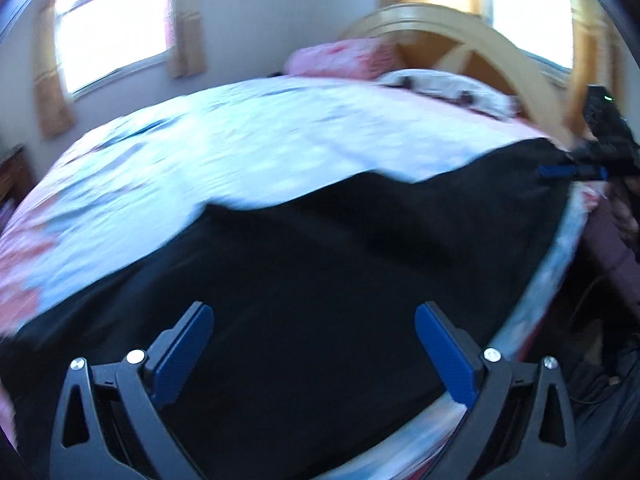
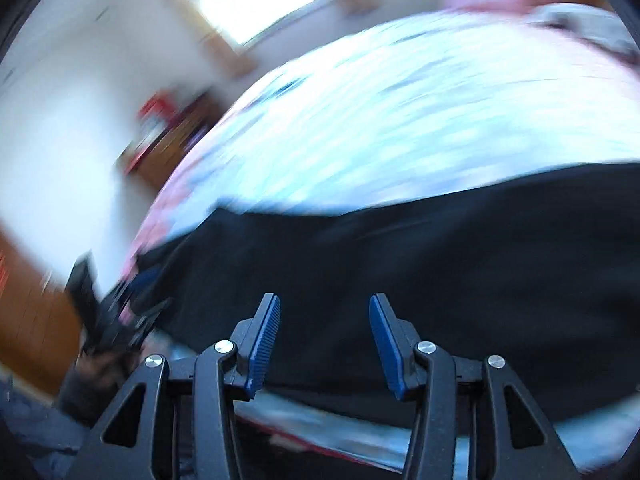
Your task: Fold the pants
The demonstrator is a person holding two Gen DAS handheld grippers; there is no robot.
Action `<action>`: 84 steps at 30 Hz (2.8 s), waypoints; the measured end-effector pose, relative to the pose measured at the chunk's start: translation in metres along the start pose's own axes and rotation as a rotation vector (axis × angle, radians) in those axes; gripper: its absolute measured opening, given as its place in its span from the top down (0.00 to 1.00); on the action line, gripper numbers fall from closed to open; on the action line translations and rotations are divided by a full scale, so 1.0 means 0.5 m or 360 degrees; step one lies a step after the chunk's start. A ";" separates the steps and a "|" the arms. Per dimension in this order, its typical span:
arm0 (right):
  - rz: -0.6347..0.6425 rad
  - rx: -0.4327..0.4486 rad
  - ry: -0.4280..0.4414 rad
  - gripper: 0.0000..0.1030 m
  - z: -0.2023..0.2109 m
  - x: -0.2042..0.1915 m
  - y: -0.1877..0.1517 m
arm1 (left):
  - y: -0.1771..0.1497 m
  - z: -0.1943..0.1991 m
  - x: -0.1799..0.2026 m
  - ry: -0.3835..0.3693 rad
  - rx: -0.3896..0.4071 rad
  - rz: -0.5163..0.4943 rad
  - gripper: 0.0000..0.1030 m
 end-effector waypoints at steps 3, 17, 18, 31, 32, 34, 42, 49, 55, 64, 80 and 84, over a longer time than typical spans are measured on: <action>-0.0213 0.0249 -0.0253 0.53 0.142 0.111 0.016 | 0.042 -0.027 0.103 -0.0151 0.0040 -0.0132 0.00; -0.0705 0.0563 -0.0242 0.60 0.258 0.329 0.024 | 0.108 -0.076 0.372 -0.0575 0.0035 -0.0444 0.22; -0.0708 0.0568 -0.0246 0.63 0.254 0.326 0.029 | 0.105 -0.075 0.381 -0.0591 0.0036 -0.0462 0.26; -0.0777 0.0581 -0.0188 0.67 0.269 0.317 -0.008 | 0.074 -0.117 0.429 -0.0535 -0.0018 -0.0619 0.45; -0.0767 0.0592 -0.0179 0.67 0.267 0.318 -0.004 | 0.078 -0.118 0.424 -0.0528 -0.0024 -0.0602 0.54; -0.0734 0.0608 -0.0169 0.67 0.262 0.314 0.002 | 0.087 -0.127 0.412 -0.0547 -0.0045 -0.0551 0.68; -0.0539 0.0609 -0.0107 0.94 0.257 0.264 0.043 | 0.104 -0.101 0.387 -0.0700 -0.0088 -0.0497 0.93; -0.0472 0.0574 -0.0198 0.94 0.312 0.245 -0.002 | 0.078 -0.081 0.388 -0.0786 -0.0137 -0.0515 0.93; -0.0652 0.0542 -0.0203 0.93 0.298 0.312 -0.062 | 0.060 -0.093 0.404 -0.0789 -0.0188 -0.0526 0.93; -0.0568 0.0479 -0.0235 0.93 0.297 0.302 -0.066 | 0.047 -0.085 0.403 -0.0794 -0.0133 -0.0540 0.93; -0.0451 0.0645 -0.0533 0.63 0.378 0.258 -0.048 | 0.018 -0.078 0.412 -0.0521 0.0052 -0.0744 0.45; -0.0366 0.0608 -0.0549 0.61 0.343 0.236 -0.047 | 0.029 -0.070 0.405 -0.0568 0.0035 -0.0702 0.48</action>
Point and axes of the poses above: each gripper's, at about its wrist camera, not at the fingertips, and z roughly against the way its jaws point, x to its right, y to its top, the point moved 3 cm from there along -z, roughly the way its jaws point, and after that the axes turned 12 degrees about y, right-handed, at the moved point
